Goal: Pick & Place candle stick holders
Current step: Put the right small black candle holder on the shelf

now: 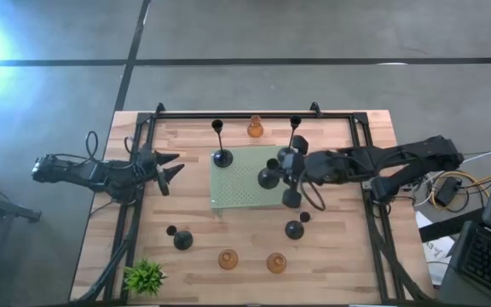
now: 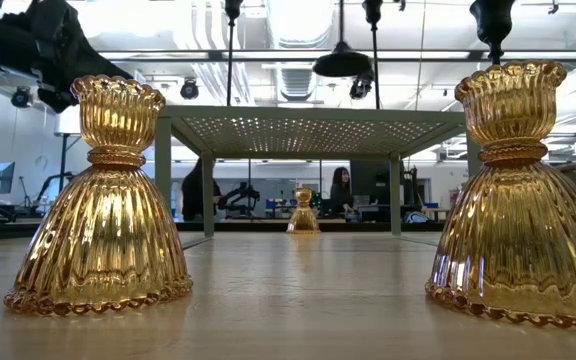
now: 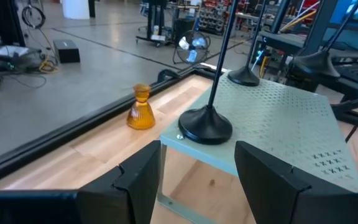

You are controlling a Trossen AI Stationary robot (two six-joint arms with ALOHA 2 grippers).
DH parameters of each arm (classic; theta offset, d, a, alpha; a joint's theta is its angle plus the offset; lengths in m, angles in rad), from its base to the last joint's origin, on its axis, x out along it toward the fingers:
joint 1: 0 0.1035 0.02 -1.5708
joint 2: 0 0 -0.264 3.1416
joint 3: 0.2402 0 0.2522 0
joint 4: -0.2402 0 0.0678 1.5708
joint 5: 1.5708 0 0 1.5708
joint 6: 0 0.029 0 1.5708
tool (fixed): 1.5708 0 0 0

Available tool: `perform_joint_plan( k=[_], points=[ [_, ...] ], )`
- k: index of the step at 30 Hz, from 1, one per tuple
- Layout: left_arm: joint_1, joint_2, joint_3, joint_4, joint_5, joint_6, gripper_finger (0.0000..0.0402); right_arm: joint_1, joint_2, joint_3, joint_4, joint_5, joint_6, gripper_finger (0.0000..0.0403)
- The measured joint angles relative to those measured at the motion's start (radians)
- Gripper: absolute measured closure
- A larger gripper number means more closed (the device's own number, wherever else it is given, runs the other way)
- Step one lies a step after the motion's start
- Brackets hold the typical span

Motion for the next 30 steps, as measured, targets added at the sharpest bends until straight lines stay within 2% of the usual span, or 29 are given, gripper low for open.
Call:
perform_joint_plan(
  k=[5, 16, 30],
  points=[
    [0.0, 0.0, 0.0, 0.032, -0.018, 0.045, 0.0193, -0.038, 0.034, 0.0, 0.039, 0.0, -0.003, 0.0392],
    [0.0, 0.001, 0.0, 0.033, -0.019, 0.045, 0.0193, -0.117, 0.072, -0.015, 0.046, 0.003, 0.031, 0.0392],
    [0.0, 0.001, 0.0, 0.032, -0.019, 0.042, 0.0193, -0.153, 0.057, -0.139, 0.178, 0.005, 0.085, 0.0392]
  ],
)
